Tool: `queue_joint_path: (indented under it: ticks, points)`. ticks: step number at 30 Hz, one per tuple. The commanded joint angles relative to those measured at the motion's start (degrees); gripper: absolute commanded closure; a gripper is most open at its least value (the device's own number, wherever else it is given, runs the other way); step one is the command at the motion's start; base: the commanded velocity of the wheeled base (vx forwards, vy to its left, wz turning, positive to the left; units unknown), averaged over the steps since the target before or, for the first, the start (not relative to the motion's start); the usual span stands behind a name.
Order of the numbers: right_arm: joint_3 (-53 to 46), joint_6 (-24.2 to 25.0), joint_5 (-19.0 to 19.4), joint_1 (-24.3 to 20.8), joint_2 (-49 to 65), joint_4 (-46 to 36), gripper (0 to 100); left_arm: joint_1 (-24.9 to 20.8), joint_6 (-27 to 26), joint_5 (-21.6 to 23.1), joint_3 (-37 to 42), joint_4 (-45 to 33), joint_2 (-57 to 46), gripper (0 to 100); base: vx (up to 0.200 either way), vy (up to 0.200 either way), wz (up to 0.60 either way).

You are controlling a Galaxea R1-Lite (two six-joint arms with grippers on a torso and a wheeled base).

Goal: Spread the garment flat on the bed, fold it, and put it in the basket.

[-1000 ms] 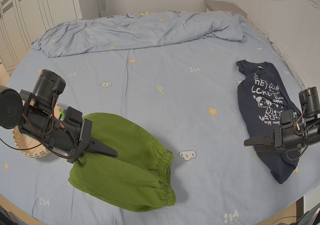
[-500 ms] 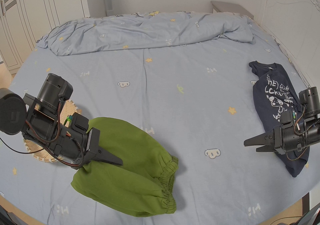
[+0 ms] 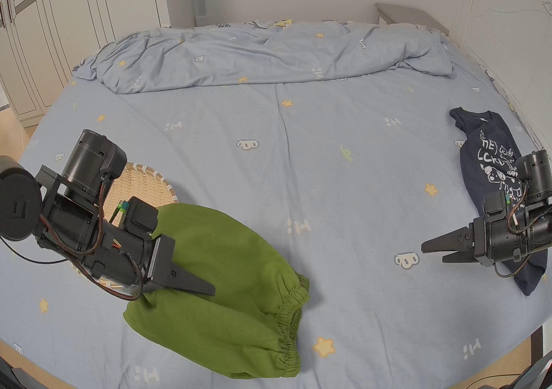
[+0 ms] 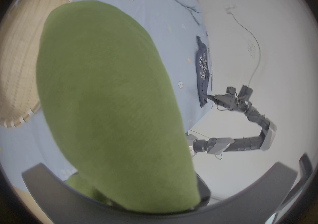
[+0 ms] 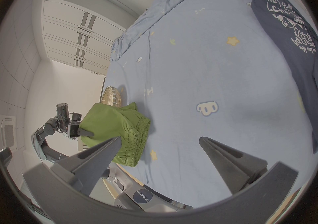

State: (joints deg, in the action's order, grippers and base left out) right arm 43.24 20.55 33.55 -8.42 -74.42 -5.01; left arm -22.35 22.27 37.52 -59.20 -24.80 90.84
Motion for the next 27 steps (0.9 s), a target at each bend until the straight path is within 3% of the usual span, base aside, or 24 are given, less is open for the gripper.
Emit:
queue_joint_path:
  ticks: [1, 5, 6, 8, 10, 19, 22, 26, 27]
  points:
    - [0.0, 0.01, 0.03, -0.01, 0.33, 0.0, 0, -1.82, -2.94, -0.78, -1.1, 0.01, -2.6, 100, 0.0, 0.0, 0.0]
    - [0.0, 0.01, 0.03, -0.01, 0.16, 0.09, 0, -2.79, -6.8, -9.31, -2.41, -0.08, -1.99, 100, 0.0, 0.0, 0.0]
    - [0.0, 0.01, 0.03, -0.01, 0.16, 0.09, 0, -3.85, -10.58, -18.01, -2.33, 0.01, -1.81, 100, 0.0, 0.0, 0.0]
    - [-0.09, 0.01, 0.03, 0.07, -0.11, 0.09, 0, -5.52, -13.92, -28.03, -2.41, 0.1, -2.43, 100, 0.0, 0.0, 0.0]
    - [-0.17, 0.01, -0.06, 0.07, -0.55, 0.09, 0, -5.69, -14.71, -30.14, -2.68, 0.19, -4.54, 100, 0.0, 0.0, 0.0]
    - [-0.17, -0.07, -0.06, -0.01, -1.25, 0.18, 0, -2.62, -18.58, -30.05, -3.12, 0.19, -13.15, 100, 0.0, 0.0, 0.0]
    - [-0.17, -0.07, -0.06, 0.07, -1.51, 0.18, 0, 4.42, -22.36, -29.96, -3.64, 0.89, -14.29, 100, 0.0, 0.0, 0.0]
    - [-0.17, -0.07, -0.06, -0.01, -1.51, 0.09, 0, 8.55, -23.24, -27.94, -5.05, 1.5, -14.56, 100, 0.0, 0.0, 0.0]
    - [-0.17, -0.07, -0.06, -0.01, -1.51, 0.18, 0, 10.74, -23.33, -25.48, -5.75, 1.5, -15.35, 100, 0.0, 0.0, 0.0]
